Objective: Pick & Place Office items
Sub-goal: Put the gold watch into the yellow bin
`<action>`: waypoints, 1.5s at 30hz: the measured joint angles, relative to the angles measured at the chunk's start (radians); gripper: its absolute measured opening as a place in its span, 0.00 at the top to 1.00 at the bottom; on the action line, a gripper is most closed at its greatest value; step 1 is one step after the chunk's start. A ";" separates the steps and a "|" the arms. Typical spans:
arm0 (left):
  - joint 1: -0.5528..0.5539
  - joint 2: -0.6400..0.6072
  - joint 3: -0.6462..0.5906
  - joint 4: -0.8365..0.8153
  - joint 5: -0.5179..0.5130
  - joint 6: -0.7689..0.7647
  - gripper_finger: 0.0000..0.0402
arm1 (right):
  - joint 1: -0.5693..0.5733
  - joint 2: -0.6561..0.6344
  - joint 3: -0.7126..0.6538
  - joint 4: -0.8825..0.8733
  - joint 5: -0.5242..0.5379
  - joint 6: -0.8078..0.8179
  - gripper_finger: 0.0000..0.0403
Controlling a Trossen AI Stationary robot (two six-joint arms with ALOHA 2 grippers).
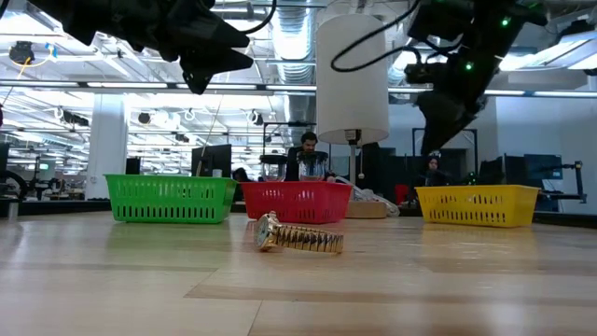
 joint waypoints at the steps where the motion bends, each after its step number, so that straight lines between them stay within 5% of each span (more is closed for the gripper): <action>1: 0.000 0.000 0.000 0.001 0.000 0.000 0.63 | 0.007 0.000 0.000 0.017 -0.011 -0.024 0.47; 21: -0.009 0.000 0.000 -0.007 0.003 0.000 0.63 | 0.098 0.005 0.000 0.438 -0.113 -0.433 0.47; 31: -0.094 0.000 0.000 -0.014 0.000 0.051 0.63 | 0.045 0.055 -0.001 0.616 -0.273 -0.498 0.50; 38: -0.141 0.000 0.000 -0.023 0.000 0.054 0.63 | 0.069 0.150 -0.001 0.823 -0.544 -0.665 0.54; 45: -0.167 0.000 0.000 -0.025 0.001 0.082 0.63 | 0.120 0.253 -0.001 0.967 -0.566 -0.774 0.56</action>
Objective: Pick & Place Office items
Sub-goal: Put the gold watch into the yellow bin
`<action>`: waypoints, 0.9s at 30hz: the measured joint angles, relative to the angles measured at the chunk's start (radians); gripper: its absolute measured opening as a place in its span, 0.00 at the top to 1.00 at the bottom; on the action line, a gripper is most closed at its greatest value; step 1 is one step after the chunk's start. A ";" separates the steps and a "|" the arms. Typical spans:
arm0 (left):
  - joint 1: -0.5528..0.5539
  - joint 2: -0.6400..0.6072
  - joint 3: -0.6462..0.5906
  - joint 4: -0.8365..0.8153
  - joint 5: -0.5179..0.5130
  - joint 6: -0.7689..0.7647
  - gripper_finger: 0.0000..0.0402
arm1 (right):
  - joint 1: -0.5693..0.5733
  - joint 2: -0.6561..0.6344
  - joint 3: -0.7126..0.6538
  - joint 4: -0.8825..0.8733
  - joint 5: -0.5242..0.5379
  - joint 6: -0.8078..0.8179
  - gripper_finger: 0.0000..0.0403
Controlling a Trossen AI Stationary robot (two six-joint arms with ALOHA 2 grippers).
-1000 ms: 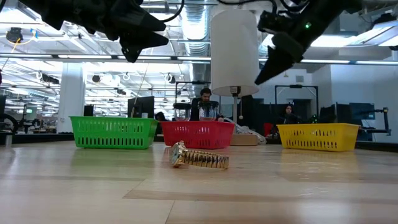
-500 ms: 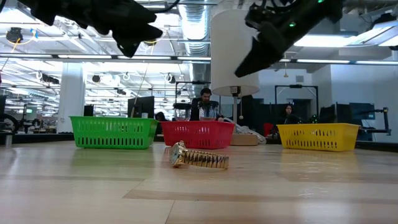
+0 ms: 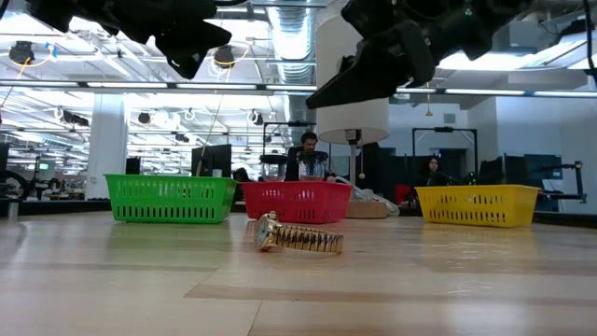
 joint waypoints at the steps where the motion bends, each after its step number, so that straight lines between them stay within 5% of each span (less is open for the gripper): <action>1: -0.002 0.000 0.000 0.000 0.000 0.000 0.63 | 0.005 0.014 0.000 0.019 0.000 -0.002 0.56; 7: -0.007 0.000 0.000 0.000 0.000 0.000 0.63 | 0.041 0.081 0.091 -0.061 -0.029 0.065 0.56; 14: -0.007 0.000 0.000 -0.006 0.003 -0.002 0.63 | 0.096 0.094 0.237 -0.388 -0.048 0.178 0.58; 27: -0.007 0.000 0.000 -0.007 0.003 -0.003 0.63 | 0.167 0.094 0.255 -0.345 -0.048 0.193 0.58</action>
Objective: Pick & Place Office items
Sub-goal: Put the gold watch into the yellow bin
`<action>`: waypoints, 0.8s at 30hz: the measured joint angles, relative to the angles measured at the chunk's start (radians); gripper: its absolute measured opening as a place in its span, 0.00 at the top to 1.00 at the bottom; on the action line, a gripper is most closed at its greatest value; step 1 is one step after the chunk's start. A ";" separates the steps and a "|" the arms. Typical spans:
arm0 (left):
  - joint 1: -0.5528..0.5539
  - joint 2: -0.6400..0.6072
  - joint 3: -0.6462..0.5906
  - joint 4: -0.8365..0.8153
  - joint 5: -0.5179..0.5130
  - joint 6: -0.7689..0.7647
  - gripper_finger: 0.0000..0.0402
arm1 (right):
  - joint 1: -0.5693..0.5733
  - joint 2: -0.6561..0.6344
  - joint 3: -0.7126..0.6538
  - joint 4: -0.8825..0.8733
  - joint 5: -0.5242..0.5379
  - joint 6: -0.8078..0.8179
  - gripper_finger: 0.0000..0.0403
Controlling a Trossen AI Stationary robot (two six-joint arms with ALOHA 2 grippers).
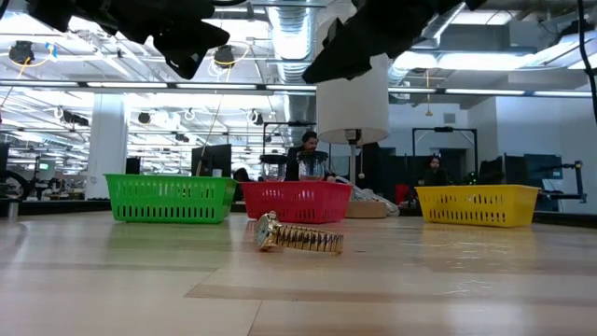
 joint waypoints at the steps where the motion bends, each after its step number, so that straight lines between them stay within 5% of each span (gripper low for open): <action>1: 0.000 0.000 0.000 0.000 0.000 0.000 0.63 | 0.004 0.000 0.000 0.005 0.000 0.000 0.58; 9: 0.002 0.000 0.000 0.001 -0.004 0.001 0.63 | 0.004 0.120 0.007 0.104 -0.002 0.033 0.60; 24: 0.002 0.000 0.000 0.008 -0.003 0.130 0.63 | 0.003 0.376 0.176 -0.051 -0.057 0.060 0.64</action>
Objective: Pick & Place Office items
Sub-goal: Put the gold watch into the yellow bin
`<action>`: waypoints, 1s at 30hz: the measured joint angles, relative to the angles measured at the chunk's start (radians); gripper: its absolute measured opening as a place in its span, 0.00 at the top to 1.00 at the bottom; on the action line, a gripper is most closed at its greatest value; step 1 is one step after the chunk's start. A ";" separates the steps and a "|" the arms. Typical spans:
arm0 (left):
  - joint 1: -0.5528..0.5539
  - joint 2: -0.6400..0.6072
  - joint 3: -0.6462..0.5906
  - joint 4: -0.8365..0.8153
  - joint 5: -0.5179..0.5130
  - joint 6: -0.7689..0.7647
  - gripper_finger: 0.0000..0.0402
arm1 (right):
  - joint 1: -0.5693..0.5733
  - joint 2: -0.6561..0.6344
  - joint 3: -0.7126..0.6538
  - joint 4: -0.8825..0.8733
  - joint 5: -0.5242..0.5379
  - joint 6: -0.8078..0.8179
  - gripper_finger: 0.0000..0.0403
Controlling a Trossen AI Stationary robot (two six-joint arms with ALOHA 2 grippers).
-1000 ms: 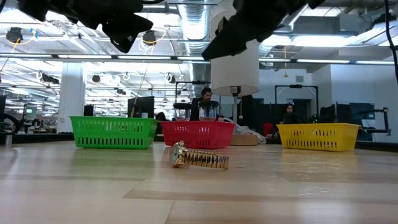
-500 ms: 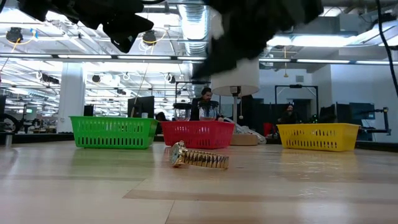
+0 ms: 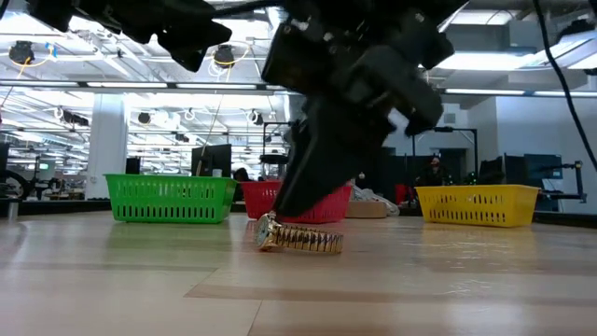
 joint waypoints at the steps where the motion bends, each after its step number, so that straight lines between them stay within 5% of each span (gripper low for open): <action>1: 0.000 0.000 0.000 0.000 0.000 0.000 0.63 | 0.001 0.021 0.015 -0.008 -0.001 0.000 0.64; 15: 0.000 0.000 0.000 0.000 0.001 0.000 0.63 | -0.035 0.111 0.123 -0.114 -0.008 -0.030 0.71; 30: 0.000 0.000 0.000 0.000 0.003 0.000 0.63 | -0.029 0.112 0.123 -0.105 0.009 -0.150 0.98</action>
